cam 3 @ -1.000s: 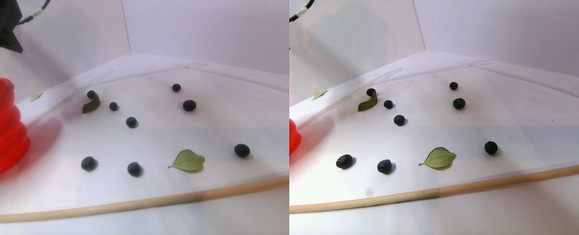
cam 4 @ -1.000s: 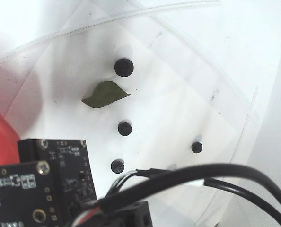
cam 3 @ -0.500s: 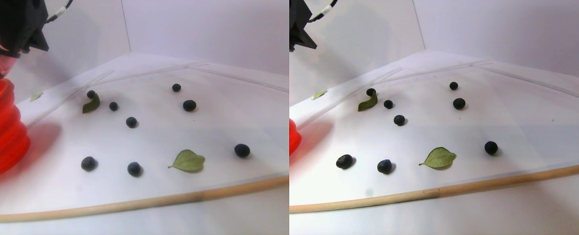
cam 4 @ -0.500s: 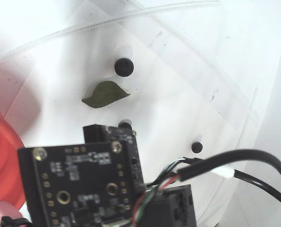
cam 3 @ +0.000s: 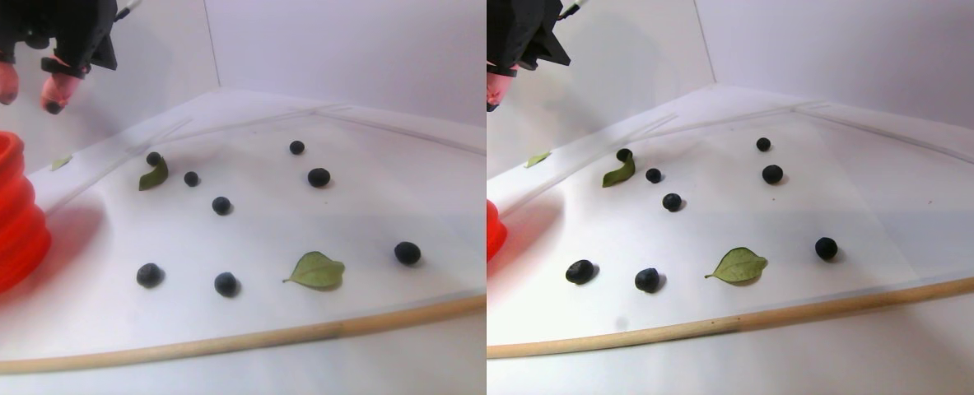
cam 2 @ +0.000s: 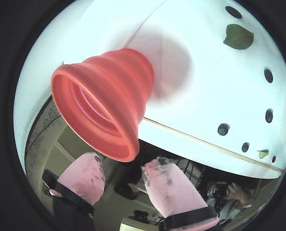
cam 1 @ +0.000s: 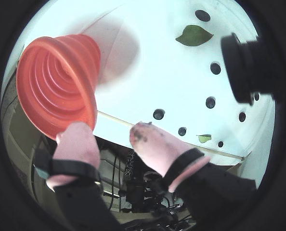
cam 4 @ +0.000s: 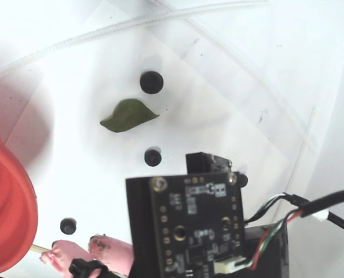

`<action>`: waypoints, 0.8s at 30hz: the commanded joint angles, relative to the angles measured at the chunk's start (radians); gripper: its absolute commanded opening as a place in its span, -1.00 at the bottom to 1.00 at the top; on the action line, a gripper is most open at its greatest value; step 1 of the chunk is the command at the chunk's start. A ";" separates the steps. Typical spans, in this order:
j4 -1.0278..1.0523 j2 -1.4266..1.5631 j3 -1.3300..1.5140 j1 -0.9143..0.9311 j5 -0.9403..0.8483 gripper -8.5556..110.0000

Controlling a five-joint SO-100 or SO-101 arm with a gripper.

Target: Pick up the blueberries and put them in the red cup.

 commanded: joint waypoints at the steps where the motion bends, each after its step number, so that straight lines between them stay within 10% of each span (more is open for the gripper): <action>1: 0.034 0.104 -0.054 0.014 -0.031 -0.61; 24: 0.061 0.156 0.000 0.265 -0.279 -0.61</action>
